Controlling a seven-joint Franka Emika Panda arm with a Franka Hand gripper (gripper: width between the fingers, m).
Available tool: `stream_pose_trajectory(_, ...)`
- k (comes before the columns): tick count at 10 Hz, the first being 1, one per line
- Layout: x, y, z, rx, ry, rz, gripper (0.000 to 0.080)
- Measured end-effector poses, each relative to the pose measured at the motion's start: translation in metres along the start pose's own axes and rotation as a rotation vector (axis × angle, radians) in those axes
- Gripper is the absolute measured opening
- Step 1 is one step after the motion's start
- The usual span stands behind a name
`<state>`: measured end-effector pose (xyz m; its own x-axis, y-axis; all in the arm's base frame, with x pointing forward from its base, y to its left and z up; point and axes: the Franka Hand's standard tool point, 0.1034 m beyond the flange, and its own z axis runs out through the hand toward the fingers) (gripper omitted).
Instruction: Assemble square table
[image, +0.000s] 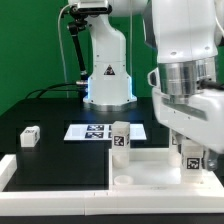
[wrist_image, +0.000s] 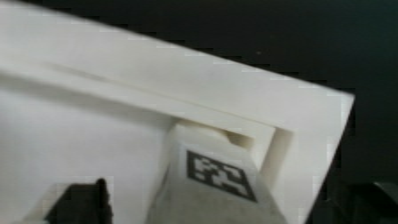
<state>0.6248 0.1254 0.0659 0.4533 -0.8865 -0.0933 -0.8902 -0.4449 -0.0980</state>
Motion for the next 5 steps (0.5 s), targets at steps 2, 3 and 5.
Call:
stream_pose_trajectory(2, -0.0031, -0.0008, -0.0009, -0.016, -0.007, -0.171, 0.0648)
stream_pose_trajectory(3, -0.0022, -0.0003, -0.0009, -0.017, -0.006, -0.259, 0.0648)
stream_pose_trajectory(5, -0.0013, -0.0001, -0.0011, -0.018, -0.006, -0.471, 0.0649)
